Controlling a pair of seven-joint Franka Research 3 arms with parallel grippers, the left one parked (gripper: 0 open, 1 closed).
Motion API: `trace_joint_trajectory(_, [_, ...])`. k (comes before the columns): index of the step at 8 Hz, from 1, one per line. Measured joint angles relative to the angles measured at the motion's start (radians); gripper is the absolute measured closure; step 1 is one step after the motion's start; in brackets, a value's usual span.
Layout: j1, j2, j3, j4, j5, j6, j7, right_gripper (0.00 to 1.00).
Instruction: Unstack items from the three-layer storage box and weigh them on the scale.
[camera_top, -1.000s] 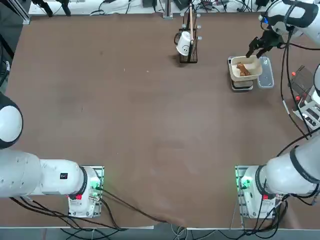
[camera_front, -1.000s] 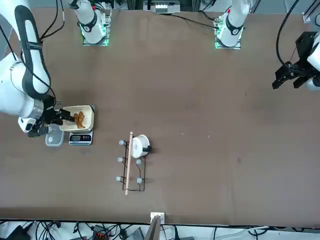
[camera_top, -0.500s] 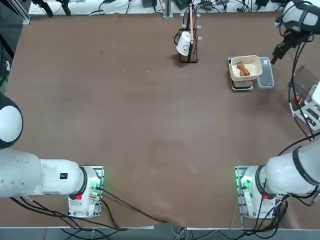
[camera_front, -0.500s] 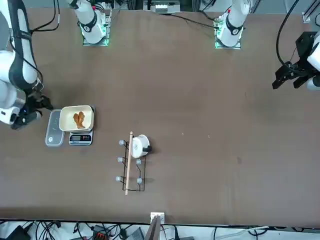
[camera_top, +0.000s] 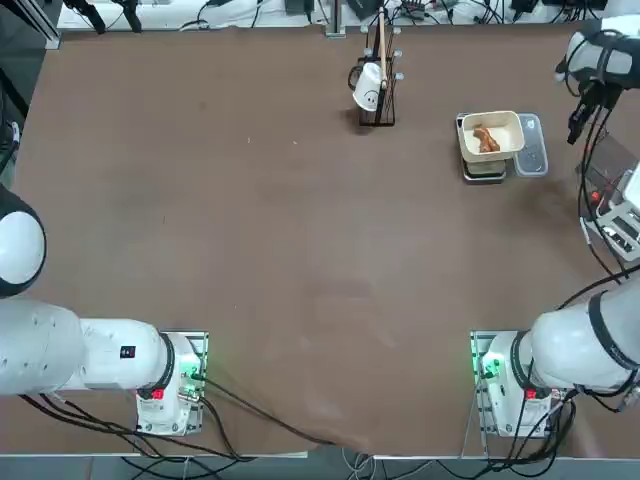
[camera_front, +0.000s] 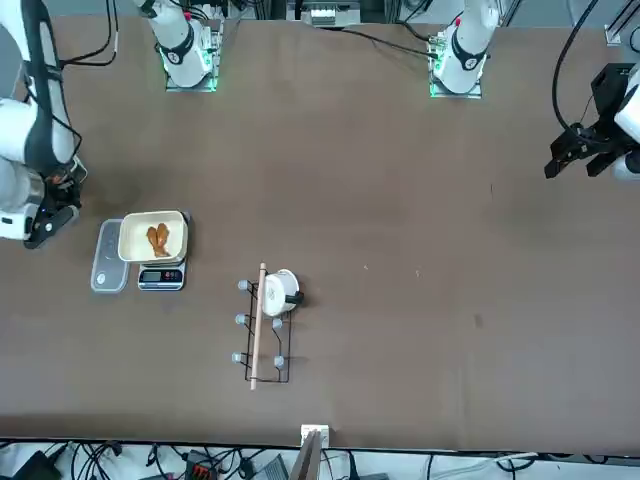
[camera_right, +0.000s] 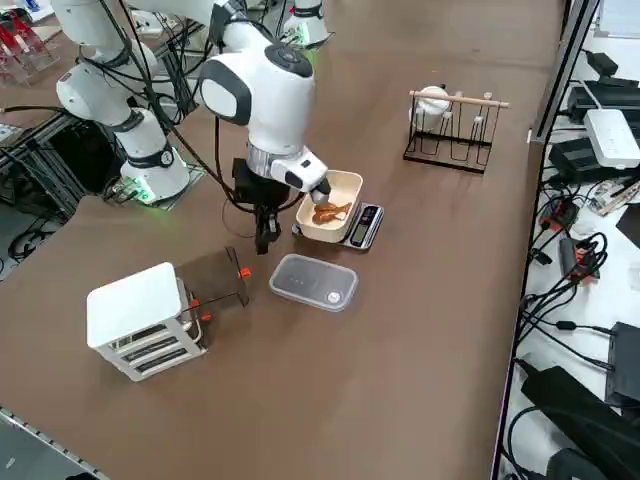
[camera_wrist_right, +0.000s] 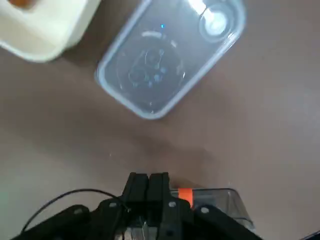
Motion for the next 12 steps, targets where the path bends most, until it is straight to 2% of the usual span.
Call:
trace_joint_trajectory(4, [-0.036, 0.003, -0.001, -0.077, -0.021, 0.097, -0.003, 0.98])
trace_joint_trajectory(12, [-0.174, 0.007, -0.003, -0.125, -0.024, 0.101, -0.088, 0.98])
